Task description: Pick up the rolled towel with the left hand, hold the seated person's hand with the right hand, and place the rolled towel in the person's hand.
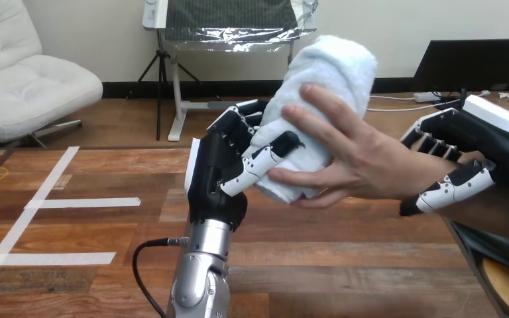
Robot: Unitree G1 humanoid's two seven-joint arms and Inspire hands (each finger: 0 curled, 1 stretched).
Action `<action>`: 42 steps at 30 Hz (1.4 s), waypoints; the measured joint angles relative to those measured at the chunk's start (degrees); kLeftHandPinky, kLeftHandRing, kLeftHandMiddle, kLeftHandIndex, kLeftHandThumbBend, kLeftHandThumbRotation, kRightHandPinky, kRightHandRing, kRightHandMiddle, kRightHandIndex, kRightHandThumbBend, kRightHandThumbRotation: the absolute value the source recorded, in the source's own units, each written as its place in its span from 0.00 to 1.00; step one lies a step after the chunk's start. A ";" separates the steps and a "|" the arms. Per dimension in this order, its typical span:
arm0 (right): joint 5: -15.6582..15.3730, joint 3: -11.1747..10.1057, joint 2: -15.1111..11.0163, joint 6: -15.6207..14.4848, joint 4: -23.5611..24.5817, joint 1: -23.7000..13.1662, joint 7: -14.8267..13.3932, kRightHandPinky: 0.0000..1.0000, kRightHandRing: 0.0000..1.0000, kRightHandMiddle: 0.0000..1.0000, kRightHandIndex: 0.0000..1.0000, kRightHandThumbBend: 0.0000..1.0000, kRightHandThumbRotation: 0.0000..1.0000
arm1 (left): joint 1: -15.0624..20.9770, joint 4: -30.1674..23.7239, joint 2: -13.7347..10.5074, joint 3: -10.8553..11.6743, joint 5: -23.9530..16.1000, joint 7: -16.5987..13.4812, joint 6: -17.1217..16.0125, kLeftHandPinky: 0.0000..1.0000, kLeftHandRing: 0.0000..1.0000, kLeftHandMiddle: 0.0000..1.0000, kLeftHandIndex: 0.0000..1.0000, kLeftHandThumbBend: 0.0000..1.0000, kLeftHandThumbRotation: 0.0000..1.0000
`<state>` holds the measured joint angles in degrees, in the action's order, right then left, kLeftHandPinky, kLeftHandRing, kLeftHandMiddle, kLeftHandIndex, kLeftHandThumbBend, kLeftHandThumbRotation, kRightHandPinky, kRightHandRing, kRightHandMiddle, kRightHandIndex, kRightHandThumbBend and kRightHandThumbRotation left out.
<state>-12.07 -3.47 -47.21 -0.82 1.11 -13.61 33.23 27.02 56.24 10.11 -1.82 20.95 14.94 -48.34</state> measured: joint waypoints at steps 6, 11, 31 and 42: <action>-0.01 0.00 -0.04 0.56 0.00 0.00 -0.01 0.56 0.66 0.71 0.74 0.87 0.23 | 0.00 -0.23 0.00 0.21 2.75 3.41 0.75 0.54 0.61 0.66 0.68 0.95 0.66; -0.09 0.00 -0.04 0.60 -0.05 0.00 -0.06 0.59 0.69 0.72 0.75 0.86 0.23 | 0.00 -0.25 -0.01 0.38 3.81 5.12 0.83 0.53 0.61 0.67 0.69 0.99 0.75; -0.02 0.05 -0.04 0.77 -0.33 0.30 -0.07 0.65 0.75 0.79 0.83 0.90 0.40 | 0.00 -0.25 -0.01 0.68 6.50 8.98 1.03 0.54 0.65 0.71 0.71 0.98 1.00; 1.07 -0.01 0.09 3.64 -0.95 1.04 -0.29 0.67 0.81 0.85 0.87 1.00 0.77 | 0.01 -0.25 0.00 0.59 4.70 7.34 0.94 0.67 0.74 0.76 0.73 0.96 1.00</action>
<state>-11.00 -3.48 -47.13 2.81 0.15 -12.58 32.94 27.02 55.99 10.11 -1.22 25.65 22.28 -47.41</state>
